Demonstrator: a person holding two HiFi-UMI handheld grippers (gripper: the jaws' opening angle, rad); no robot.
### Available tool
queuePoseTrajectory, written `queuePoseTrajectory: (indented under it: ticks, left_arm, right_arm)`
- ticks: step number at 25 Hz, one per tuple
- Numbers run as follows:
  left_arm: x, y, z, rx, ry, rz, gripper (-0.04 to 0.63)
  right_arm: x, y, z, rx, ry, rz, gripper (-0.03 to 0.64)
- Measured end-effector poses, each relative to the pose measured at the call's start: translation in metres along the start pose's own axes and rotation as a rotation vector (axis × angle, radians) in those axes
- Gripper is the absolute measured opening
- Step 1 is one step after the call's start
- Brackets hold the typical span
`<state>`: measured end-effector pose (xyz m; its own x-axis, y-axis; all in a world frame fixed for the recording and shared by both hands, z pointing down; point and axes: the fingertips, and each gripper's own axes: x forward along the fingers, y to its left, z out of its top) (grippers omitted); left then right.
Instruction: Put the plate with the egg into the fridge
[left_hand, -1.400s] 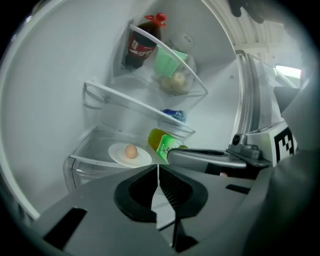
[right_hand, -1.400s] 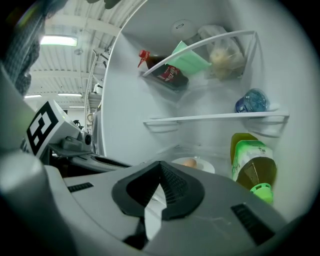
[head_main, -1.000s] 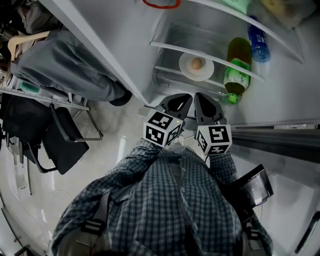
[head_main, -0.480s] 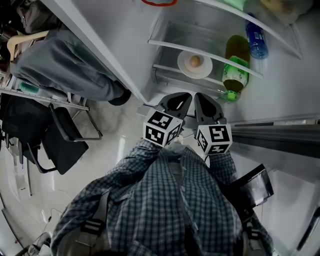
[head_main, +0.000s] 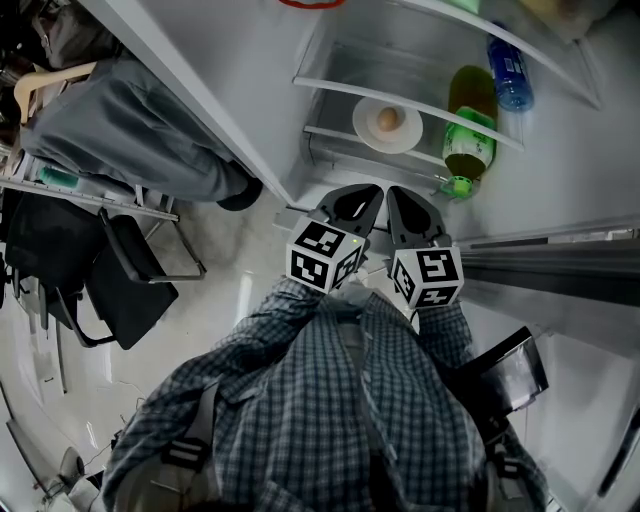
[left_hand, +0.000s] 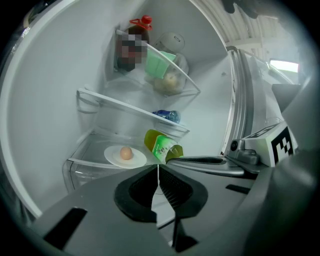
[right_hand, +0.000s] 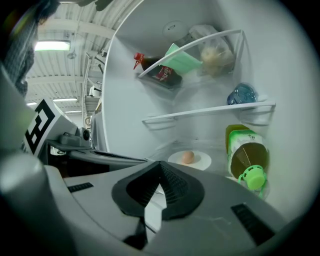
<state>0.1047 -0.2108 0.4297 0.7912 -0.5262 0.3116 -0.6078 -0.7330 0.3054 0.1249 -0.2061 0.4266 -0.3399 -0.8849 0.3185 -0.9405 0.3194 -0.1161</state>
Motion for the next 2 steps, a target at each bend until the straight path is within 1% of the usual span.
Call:
queuePoseTrajectory:
  ticks: [2]
  left_arm:
    - [0.0, -0.0013, -0.0007, -0.003, 0.001, 0.001, 0.018]
  right_arm:
    - [-0.0006, -0.0003, -0.0018, 0.021, 0.002, 0.004, 0.006]
